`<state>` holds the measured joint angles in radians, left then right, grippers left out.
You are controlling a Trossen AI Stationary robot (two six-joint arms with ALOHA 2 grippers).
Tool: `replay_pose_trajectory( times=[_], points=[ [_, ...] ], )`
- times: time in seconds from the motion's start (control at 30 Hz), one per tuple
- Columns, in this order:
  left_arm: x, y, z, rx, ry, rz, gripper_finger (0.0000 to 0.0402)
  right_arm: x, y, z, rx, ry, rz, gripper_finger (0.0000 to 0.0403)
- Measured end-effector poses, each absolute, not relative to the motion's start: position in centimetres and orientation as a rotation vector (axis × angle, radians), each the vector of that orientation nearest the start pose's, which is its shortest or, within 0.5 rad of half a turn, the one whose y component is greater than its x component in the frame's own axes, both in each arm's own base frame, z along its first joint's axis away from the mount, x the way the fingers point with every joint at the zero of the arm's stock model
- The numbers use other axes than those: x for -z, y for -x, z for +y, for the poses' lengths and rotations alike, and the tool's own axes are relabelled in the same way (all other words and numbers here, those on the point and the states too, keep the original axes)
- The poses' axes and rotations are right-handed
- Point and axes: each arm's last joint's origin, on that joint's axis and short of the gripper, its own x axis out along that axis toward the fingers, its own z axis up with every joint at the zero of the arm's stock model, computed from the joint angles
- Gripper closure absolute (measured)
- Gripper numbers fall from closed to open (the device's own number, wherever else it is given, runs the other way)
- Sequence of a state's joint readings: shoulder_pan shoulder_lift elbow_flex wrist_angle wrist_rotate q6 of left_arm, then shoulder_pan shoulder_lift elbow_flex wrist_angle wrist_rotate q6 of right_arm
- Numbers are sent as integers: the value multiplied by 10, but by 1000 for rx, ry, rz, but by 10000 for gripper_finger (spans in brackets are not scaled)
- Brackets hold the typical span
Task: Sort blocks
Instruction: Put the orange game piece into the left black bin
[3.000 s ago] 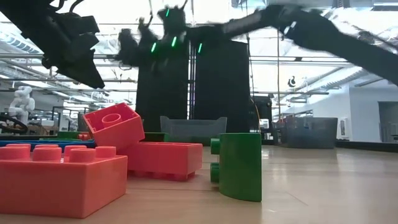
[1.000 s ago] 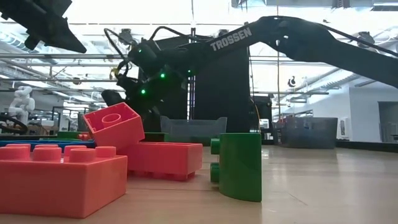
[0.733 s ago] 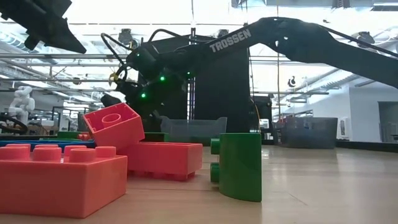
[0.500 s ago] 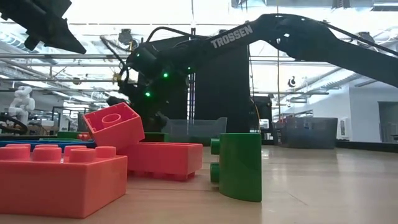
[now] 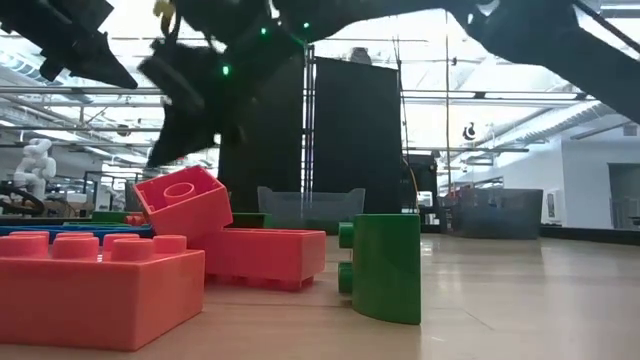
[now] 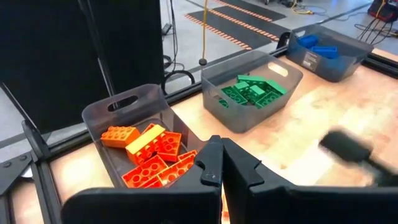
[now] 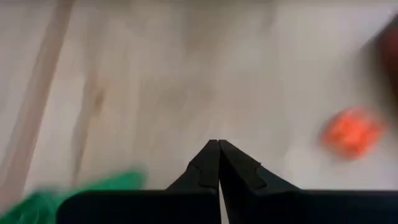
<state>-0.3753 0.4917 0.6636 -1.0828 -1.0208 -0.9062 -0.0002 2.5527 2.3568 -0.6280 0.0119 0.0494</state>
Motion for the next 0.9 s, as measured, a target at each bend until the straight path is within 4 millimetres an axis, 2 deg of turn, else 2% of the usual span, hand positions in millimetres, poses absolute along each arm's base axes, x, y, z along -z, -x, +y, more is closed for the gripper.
replay_pose_trajectory(
  times=[0.13, 0.37, 0.47, 0.6, 0.9],
  points=[
    [-264, -74, -2, -840, 246, 370, 401, -200, -564, -27, 120, -71, 702, 403],
    [-263, -74, -3, -843, 241, 371, 401, -184, -573, -82, 229, -171, 582, 403],
    [-263, -74, -3, -844, 241, 371, 401, -175, -572, -98, 258, -183, 586, 403],
    [-263, -74, -3, -844, 238, 374, 401, -166, -575, -106, 251, -249, 549, 403],
    [-263, -74, -3, -845, 233, 380, 401, -148, -580, -105, 237, -295, 542, 403]
  ],
)
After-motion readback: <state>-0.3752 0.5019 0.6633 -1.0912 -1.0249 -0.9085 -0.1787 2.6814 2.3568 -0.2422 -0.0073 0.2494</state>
